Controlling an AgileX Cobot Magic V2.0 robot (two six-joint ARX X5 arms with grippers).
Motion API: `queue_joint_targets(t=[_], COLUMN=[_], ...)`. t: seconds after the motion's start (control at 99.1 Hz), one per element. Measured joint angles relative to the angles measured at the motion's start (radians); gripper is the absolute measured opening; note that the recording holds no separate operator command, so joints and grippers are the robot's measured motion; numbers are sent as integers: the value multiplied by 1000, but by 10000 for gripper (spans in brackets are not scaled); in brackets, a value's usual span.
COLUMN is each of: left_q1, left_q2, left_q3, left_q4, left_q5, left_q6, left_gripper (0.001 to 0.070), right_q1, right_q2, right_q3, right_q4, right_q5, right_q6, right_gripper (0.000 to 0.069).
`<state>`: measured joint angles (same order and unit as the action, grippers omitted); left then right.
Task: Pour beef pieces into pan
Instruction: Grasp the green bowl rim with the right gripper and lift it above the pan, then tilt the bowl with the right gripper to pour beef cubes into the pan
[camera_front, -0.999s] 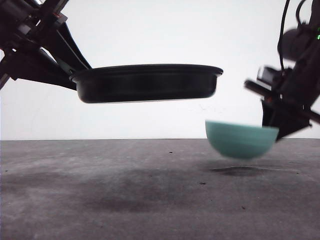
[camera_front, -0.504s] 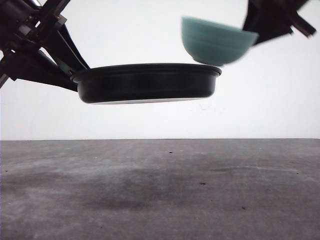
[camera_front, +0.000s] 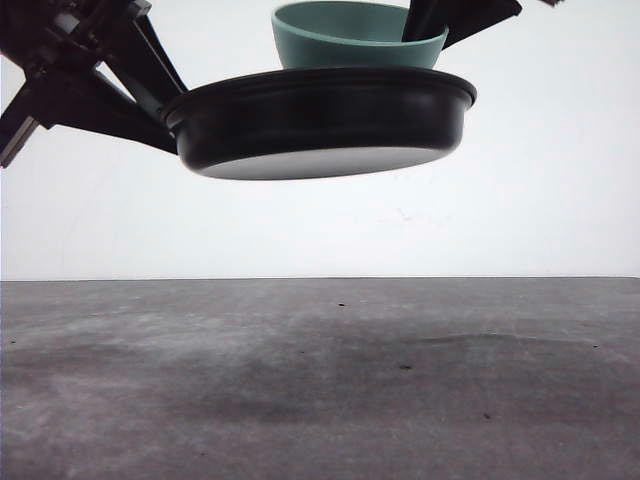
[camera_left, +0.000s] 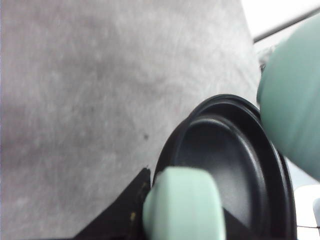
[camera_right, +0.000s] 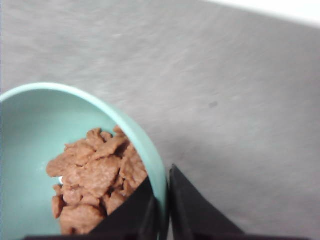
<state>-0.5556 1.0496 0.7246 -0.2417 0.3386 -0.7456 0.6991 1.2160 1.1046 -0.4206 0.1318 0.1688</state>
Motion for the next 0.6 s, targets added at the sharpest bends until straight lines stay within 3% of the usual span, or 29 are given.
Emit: queue_joint_targets(t=[0.434,0.595], left_q1=[0,0], left_q2=[0,0], left_q3=[0,0], left_q4=[-17,-17], left_q5=[0,0], left_q6=[-7,-14], left_gripper=[50,50], right_q1=[222,270], right_q2=[18,28], right_q3=[0,0], right_q4=[65,123], right_q5=[413,520], right_q6=[-237,-310], right_gripper=[16,16])
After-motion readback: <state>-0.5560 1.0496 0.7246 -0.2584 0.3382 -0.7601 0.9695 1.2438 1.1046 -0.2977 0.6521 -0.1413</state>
